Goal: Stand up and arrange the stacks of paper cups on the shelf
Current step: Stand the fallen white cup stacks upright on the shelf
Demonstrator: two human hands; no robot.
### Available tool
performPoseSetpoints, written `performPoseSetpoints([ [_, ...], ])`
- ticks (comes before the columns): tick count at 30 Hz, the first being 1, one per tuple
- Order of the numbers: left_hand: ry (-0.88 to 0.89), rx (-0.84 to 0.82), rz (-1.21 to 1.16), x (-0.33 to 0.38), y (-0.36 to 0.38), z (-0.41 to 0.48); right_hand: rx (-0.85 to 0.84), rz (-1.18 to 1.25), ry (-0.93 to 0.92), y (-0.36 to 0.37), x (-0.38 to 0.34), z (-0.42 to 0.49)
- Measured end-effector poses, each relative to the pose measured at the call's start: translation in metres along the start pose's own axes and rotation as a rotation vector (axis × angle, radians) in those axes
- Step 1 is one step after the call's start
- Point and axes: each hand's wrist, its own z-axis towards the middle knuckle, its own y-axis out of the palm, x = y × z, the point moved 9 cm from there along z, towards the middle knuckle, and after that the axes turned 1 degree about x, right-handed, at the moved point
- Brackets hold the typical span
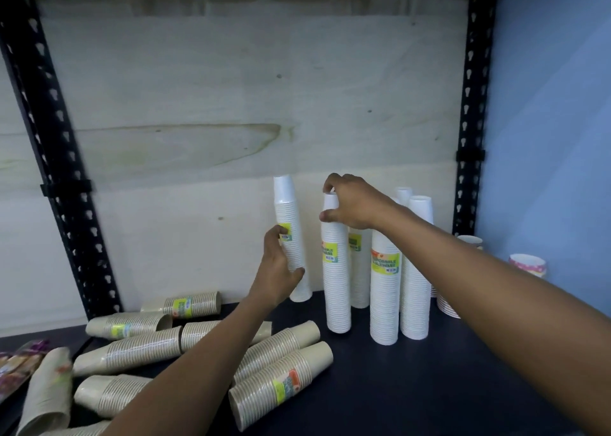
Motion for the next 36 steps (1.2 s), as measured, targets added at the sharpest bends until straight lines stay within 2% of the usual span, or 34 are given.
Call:
performPoseSetpoints([
  [5,0.003,-0.118,0.01,-0.012,0.032,0.0,-0.028,-0.07,0.017,0.002,0.002,-0.001],
  [12,-0.021,-0.123,0.004,-0.018,0.047,0.004,-0.024,-0.062,0.029,0.001,0.003,-0.003],
  [21,-0.206,-0.156,-0.115,-0.03,0.047,-0.001,-0.021,-0.067,0.076,-0.002,-0.003,-0.008],
  [36,-0.402,-0.208,0.04,-0.044,0.034,-0.014,-0.063,-0.041,0.132,0.001,-0.007,-0.012],
])
